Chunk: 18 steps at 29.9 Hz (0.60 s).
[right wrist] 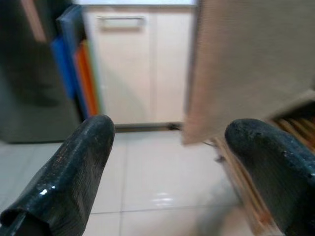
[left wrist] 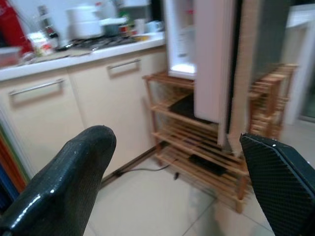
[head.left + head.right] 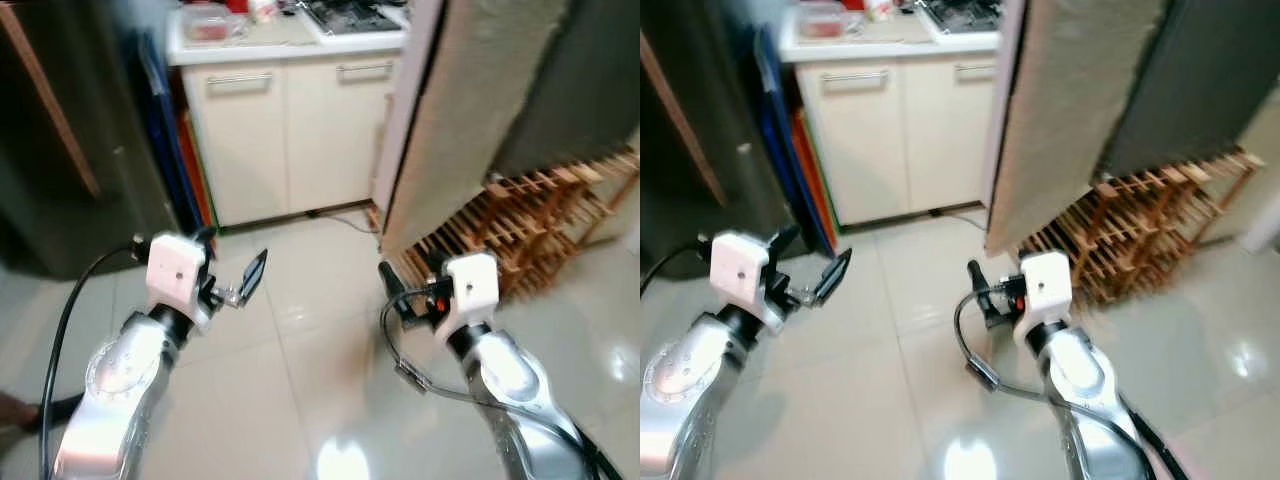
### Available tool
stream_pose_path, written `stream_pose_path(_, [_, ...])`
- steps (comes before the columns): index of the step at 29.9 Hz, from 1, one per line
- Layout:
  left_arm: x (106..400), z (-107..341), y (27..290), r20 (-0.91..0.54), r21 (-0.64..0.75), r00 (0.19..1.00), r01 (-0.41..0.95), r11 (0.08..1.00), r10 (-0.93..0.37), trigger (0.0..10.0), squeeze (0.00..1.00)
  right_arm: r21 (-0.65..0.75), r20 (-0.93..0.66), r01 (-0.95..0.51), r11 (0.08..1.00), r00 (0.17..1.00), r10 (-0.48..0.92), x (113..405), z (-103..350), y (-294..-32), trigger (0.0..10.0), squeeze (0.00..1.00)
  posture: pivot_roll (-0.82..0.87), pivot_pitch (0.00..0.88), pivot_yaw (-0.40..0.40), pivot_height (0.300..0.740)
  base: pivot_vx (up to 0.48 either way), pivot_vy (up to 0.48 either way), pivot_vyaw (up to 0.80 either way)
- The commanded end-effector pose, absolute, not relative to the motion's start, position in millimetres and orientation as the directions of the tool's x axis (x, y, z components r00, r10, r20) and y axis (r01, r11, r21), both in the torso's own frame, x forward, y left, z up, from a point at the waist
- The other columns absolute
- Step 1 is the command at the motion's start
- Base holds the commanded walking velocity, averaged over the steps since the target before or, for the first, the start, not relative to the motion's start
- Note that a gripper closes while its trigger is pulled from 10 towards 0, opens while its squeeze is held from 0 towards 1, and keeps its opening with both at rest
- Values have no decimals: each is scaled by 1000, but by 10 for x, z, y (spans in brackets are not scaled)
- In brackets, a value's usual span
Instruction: Restocking fridge
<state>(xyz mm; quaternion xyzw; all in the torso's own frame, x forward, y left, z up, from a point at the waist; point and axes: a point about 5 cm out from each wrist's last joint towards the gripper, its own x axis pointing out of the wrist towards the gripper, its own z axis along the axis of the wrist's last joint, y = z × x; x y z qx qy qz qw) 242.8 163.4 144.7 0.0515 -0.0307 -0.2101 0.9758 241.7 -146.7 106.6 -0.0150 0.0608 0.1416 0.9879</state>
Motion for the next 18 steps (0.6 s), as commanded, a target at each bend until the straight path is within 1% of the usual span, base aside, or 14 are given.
stream_pose_path(1, [2432, 1448, 1708, 28, 138, 921, 382, 914, -389, 10000, 0, -5, -92, -298, 955, 951, 296, 2445, 1142, -1403, 10000, 0, 48, 4, 33, 740, 0, 480, -800])
stream_pose_path(10, [2444, 1443, 1724, 32, 134, 926, 369, 920, -376, 10000, 0, -2, -82, -292, 956, 953, 291, 2470, 1170, -1400, 10000, 0, 47, 0, 31, 740, 0, 480, -800])
stream_pose_path(16, [2466, 1444, 1729, 36, 126, 933, 351, 928, -358, 10000, 0, 6, -69, -260, 966, 963, 260, 2485, 1191, -1421, 10000, 0, 47, 0, 31, 740, 0, 480, -800])
stream_pose_path(18, [2503, 1469, 1736, 44, 92, 948, 309, 947, -314, 10000, 0, 2, -59, -231, 973, 971, 231, 2496, 1206, -1437, 10000, 0, 45, 0, 33, 740, 0, 137, -600])
